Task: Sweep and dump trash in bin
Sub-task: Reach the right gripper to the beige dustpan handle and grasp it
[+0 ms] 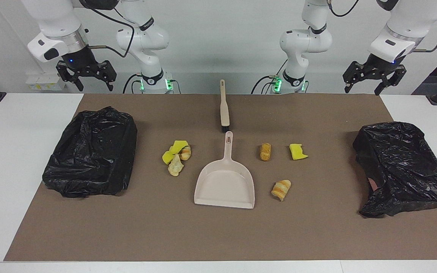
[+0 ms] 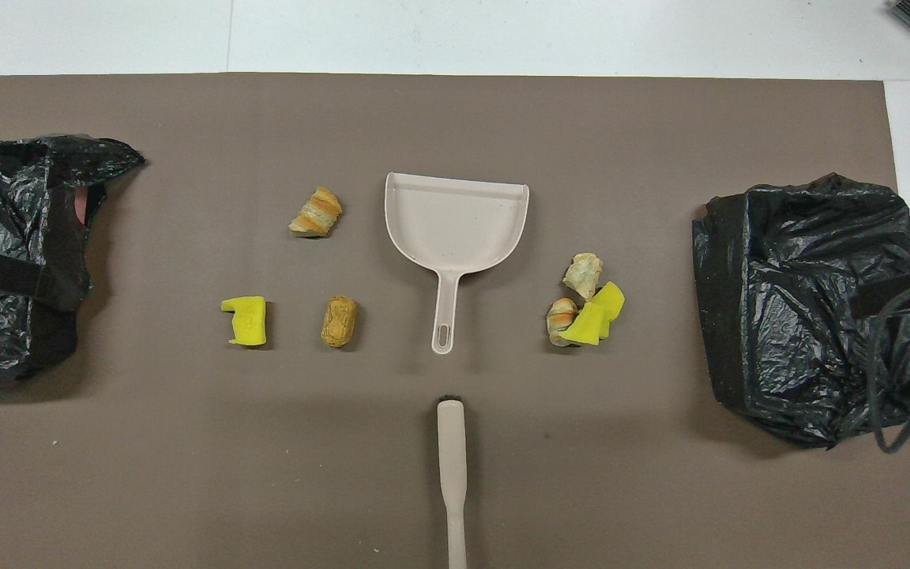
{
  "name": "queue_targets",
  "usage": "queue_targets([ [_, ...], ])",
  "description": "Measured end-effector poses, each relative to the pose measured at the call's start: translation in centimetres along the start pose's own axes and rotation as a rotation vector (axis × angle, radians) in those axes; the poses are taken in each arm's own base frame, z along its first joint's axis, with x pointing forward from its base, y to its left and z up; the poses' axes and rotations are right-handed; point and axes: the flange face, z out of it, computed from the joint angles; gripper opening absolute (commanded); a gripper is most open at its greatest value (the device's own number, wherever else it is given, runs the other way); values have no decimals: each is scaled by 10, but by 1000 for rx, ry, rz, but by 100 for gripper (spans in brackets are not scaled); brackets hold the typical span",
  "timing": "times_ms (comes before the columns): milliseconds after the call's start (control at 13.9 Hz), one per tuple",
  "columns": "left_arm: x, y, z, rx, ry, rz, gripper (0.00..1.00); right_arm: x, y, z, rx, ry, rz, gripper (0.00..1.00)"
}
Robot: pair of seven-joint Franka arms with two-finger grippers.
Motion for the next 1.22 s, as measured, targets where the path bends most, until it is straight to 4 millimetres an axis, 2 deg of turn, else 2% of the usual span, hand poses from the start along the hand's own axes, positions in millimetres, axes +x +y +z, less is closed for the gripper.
queue_targets([
  [431, 0, 2, 0, 0, 0, 3, 100, 0, -2, 0, 0, 0, -4, 100],
  [719, 1, 6, 0, -1, 0, -8, 100, 1, -26, 2, -3, -5, -15, 100],
  [935, 1, 21, 1, -5, -3, 18, 100, 0, -62, 5, -3, -13, -40, 100],
  [1078, -5, 47, 8, -4, -16, 45, 100, 0, -105, 12, -5, -17, -14, 100],
  [1222, -17, 87, 24, 8, -26, 59, 100, 5, -159, 26, -5, -6, 22, 100],
])
